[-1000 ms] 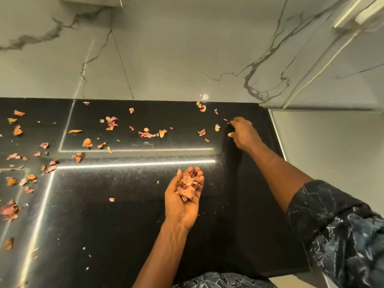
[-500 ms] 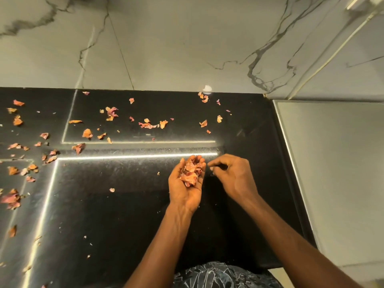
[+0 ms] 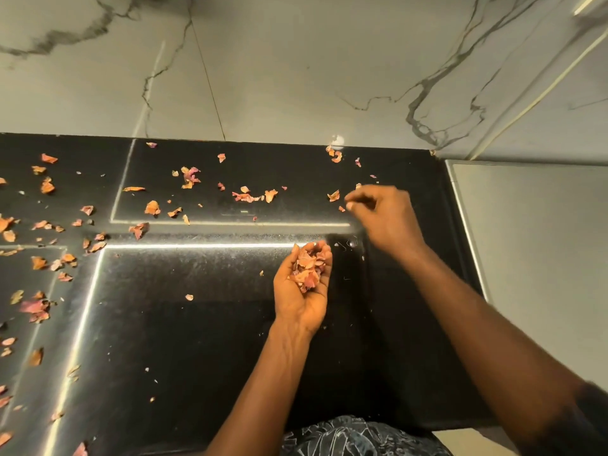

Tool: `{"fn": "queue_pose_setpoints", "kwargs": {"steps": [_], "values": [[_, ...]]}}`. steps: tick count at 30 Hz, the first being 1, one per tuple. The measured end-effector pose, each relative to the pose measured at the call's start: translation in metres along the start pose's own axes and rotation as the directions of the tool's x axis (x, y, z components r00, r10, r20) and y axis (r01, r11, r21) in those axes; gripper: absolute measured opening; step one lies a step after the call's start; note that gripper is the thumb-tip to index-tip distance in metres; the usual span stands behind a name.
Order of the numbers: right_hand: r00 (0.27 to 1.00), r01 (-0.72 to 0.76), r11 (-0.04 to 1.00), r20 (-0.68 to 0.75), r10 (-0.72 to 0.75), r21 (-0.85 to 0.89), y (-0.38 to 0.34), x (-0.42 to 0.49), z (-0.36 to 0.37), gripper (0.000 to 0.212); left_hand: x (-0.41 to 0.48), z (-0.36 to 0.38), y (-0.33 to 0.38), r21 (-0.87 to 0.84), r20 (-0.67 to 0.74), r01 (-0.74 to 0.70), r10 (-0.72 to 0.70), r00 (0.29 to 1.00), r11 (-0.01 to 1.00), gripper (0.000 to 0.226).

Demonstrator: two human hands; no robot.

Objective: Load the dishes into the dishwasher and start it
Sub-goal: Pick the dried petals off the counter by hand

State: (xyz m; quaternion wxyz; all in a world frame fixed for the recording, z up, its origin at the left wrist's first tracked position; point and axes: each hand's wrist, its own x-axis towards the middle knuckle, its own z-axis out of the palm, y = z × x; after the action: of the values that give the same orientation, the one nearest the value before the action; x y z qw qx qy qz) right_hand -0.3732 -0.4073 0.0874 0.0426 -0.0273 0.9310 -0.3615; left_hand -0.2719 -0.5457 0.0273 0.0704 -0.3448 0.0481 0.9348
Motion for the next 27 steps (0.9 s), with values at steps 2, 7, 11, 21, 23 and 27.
{"fn": "queue_pose_setpoints", "kwargs": {"steps": [2, 7, 11, 21, 23, 27], "values": [[0.987, -0.157, 0.986, -0.043, 0.155, -0.053, 0.033, 0.043, 0.006, 0.029, -0.003, -0.001, 0.005, -0.004, 0.009, -0.009, 0.009, 1.0, 1.0, 0.026], [0.981, -0.192, 0.945, -0.036, 0.19, -0.264, 0.078, 0.097, 0.018, 0.047, -0.009, -0.006, 0.011, 0.034, 0.018, -0.02, 0.019, 1.0, 0.999, 0.024], [0.996, -0.047, 0.925, 0.047, 0.07, -0.378, 0.072, 0.092, 0.029, 0.033, -0.011, -0.011, 0.011, 0.032, 0.0, -0.016, 0.016, 1.0, 0.999, 0.026], [0.994, 0.105, 0.907, 0.079, -0.079, -0.407, 0.041, 0.032, 0.059, 0.017, -0.01, -0.009, 0.001, 0.017, -0.011, -0.006, 0.006, 1.0, 1.0, 0.025], [0.987, 0.156, 0.878, 0.097, -0.125, -0.453, 0.038, 0.025, 0.064, 0.018, -0.01, -0.008, 0.001, 0.023, -0.012, -0.011, 0.011, 1.0, 1.0, 0.025], [0.98, 0.184, 0.881, 0.15, -0.131, -0.436, 0.031, 0.005, 0.072, 0.022, -0.014, -0.011, 0.005, 0.036, -0.005, -0.034, 0.034, 0.999, 0.999, 0.025]]}}
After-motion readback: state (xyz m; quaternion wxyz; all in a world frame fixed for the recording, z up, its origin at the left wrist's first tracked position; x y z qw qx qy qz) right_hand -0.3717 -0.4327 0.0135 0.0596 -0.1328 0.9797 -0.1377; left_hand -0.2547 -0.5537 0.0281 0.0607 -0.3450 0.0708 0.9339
